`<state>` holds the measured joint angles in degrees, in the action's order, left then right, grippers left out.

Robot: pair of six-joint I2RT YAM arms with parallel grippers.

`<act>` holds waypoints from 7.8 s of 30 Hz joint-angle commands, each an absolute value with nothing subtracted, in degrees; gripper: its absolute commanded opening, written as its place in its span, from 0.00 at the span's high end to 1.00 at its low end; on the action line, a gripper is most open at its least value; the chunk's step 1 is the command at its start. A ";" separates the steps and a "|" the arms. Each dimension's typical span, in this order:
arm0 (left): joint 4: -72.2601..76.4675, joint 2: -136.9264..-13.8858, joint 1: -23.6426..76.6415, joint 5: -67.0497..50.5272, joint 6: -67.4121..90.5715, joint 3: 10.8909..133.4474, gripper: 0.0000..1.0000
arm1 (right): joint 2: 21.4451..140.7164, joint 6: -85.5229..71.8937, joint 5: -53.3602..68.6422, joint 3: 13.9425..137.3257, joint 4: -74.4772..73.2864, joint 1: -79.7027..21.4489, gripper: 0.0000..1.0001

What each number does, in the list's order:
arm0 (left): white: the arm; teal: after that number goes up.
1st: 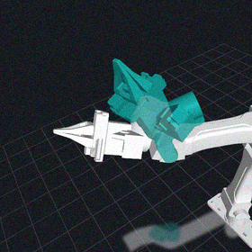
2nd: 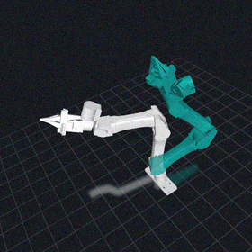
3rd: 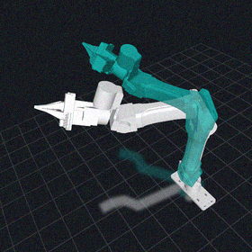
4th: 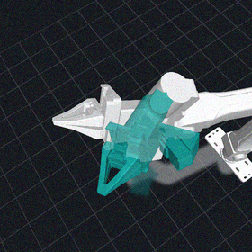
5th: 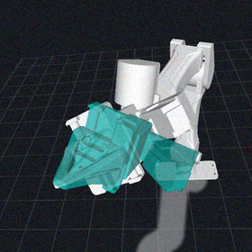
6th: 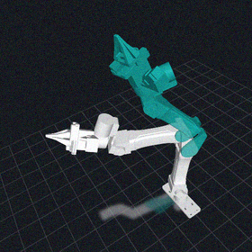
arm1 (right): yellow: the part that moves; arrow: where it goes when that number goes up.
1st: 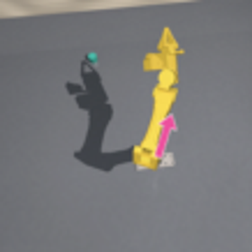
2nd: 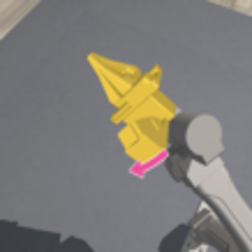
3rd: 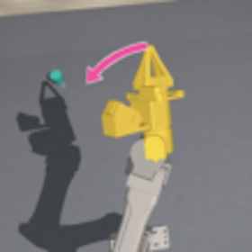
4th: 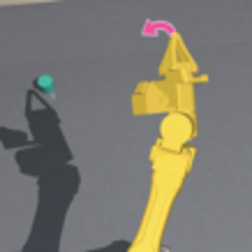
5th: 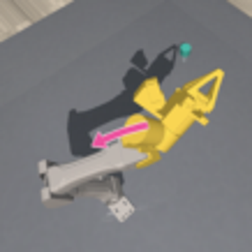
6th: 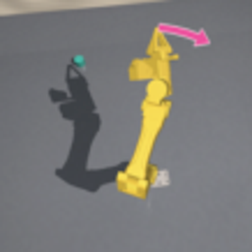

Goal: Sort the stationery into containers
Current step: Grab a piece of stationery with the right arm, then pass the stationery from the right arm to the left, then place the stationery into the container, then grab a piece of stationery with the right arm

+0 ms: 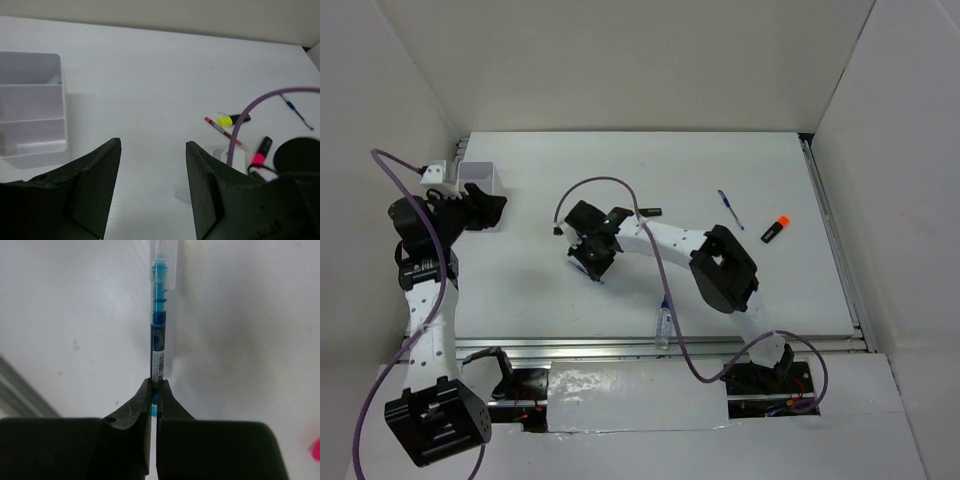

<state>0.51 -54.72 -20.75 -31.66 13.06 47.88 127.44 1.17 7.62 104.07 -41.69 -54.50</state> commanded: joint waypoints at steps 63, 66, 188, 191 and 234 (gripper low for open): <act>8.33 -56.23 -14.24 -16.38 9.69 54.05 1.00 | 92.64 -5.37 30.86 83.68 -24.60 -37.29 0.28; 14.93 -62.03 -16.16 -9.06 3.27 55.54 1.00 | 91.15 -4.05 27.34 81.22 -25.05 -33.32 0.29; 22.06 -65.92 -18.02 -21.53 6.15 55.99 0.23 | 127.09 9.93 0.88 107.93 -37.97 -36.04 0.54; 22.41 -65.92 -17.93 -21.53 6.42 55.90 0.23 | 126.47 10.19 0.88 107.75 -37.88 -35.25 0.53; 21.01 -67.32 -18.02 -21.71 4.48 56.16 0.23 | 137.02 12.74 4.65 118.47 -42.62 -36.56 0.61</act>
<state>18.79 -67.61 -18.17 -20.93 5.93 55.92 137.58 11.92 4.34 117.16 -42.00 -35.99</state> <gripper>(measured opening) 0.769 0.390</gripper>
